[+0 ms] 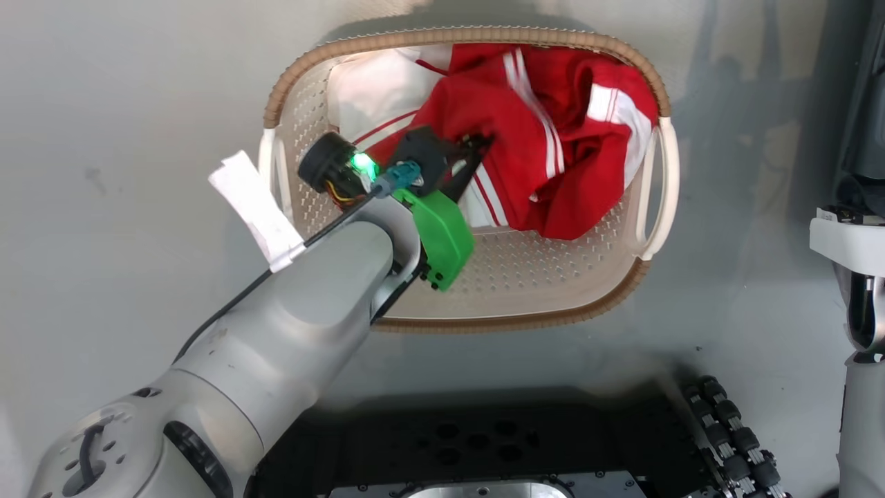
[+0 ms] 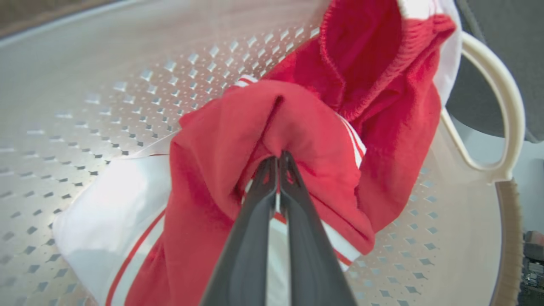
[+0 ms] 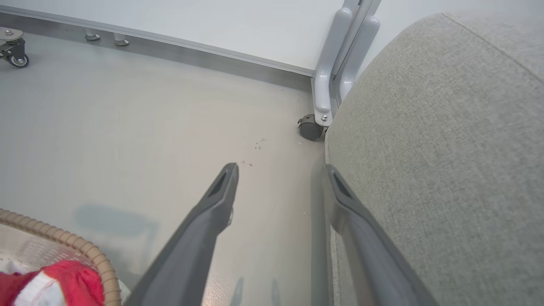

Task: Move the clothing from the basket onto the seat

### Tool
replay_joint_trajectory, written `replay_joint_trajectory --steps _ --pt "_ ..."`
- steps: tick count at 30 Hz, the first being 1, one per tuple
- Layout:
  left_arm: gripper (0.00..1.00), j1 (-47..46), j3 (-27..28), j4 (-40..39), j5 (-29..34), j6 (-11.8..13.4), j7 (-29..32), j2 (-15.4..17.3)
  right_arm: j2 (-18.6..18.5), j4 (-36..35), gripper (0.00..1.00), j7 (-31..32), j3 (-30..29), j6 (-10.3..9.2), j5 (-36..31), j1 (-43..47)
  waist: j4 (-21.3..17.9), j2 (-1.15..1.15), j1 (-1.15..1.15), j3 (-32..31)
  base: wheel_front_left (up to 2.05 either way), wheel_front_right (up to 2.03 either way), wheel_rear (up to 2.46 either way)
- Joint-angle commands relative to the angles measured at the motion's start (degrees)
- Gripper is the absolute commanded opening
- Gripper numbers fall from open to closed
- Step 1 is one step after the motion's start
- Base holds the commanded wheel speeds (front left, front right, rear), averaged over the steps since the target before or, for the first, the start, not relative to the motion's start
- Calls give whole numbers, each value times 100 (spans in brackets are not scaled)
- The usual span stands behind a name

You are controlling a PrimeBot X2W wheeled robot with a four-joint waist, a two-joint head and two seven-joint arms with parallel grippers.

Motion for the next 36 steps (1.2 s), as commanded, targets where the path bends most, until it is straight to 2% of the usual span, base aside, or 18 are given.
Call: replay_joint_trajectory --steps 1,5,8,9,10,11,14,20,24,30,36 --pt "0 -11 109 55 128 94 -5 30 -20 -2 100 -26 -23 -8 36 -28 64 0 0 -41 0 0 0" --pt "0 164 516 173 393 220 -7 29 -45 23 100 -26 -32 -8 45 -40 150 0 0 -89 0 0 0" --pt "0 313 750 187 523 46 -8 29 -45 59 100 -26 -3 -8 51 -55 178 0 0 -136 0 0 0" --pt "36 351 770 189 553 -8 -7 28 -45 73 100 -26 7 -8 52 -59 179 0 0 -153 0 0 0" --pt "89 400 776 206 579 -65 -8 28 -45 91 100 -26 18 -8 51 -63 176 0 0 -175 0 0 0" --pt "100 409 789 192 610 -97 -8 28 -44 103 100 -26 26 -8 55 -64 173 0 0 -189 0 0 0" --pt "100 435 850 155 756 -157 -7 30 -47 121 100 -26 39 -8 78 -61 164 0 0 -219 0 0 0" --pt "100 279 978 224 1082 -49 -8 28 -38 107 100 -26 -16 -8 101 41 160 0 0 -253 0 0 0" --pt "100 292 1033 177 1255 -101 -8 27 -19 105 100 -26 0 -8 108 75 142 0 0 -251 0 0 0" --pt "100 67 818 155 1439 -198 -8 29 -16 160 100 -26 89 -8 142 -12 62 0 0 -180 0 0 0" --pt "100 -117 503 289 1333 -240 -2 33 -41 178 100 -26 105 -8 151 -30 -26 0 0 -139 0 0 0"
